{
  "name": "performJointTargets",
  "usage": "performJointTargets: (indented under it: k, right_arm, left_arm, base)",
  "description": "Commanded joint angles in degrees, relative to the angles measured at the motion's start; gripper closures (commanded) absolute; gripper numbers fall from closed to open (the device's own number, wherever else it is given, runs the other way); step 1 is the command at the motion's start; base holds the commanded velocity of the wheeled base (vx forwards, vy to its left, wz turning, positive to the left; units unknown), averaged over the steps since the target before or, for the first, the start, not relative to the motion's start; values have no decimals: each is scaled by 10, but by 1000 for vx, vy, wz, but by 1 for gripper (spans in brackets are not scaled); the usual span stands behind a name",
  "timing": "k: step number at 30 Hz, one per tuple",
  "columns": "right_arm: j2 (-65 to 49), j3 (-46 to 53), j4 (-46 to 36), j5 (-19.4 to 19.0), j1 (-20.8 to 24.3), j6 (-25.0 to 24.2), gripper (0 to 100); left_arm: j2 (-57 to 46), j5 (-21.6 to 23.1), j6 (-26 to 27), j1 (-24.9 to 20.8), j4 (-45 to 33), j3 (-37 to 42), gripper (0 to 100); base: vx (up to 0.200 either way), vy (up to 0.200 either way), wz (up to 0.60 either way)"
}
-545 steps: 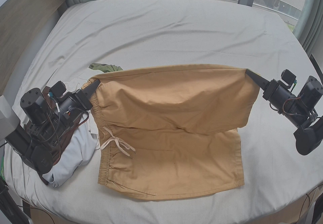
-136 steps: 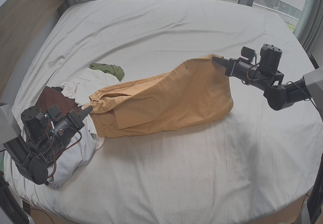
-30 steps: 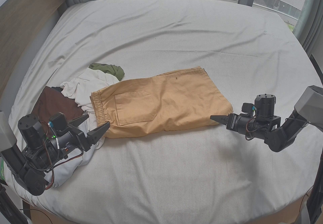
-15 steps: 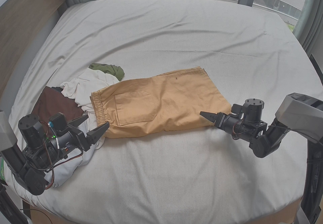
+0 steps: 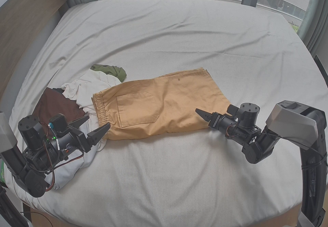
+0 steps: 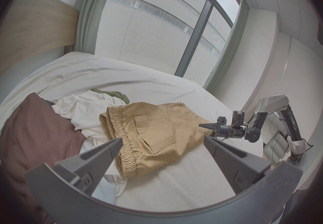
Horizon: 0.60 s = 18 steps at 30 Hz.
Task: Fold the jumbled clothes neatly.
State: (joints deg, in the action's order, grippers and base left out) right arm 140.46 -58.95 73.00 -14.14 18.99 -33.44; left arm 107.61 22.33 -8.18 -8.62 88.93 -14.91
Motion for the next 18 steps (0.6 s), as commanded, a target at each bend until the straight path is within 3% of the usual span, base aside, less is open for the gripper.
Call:
performJointTargets:
  k: [1,18]
  right_arm:
    - [10,0,0,1,1,0,100]
    - [-63,72,9,16,10,7,100]
  left_arm:
    - [0,0,-1,1,0,0,0]
    - [0,0,-7,2,0,-3,0]
  base:
    - [0,0,0]
    - [0,0,0]
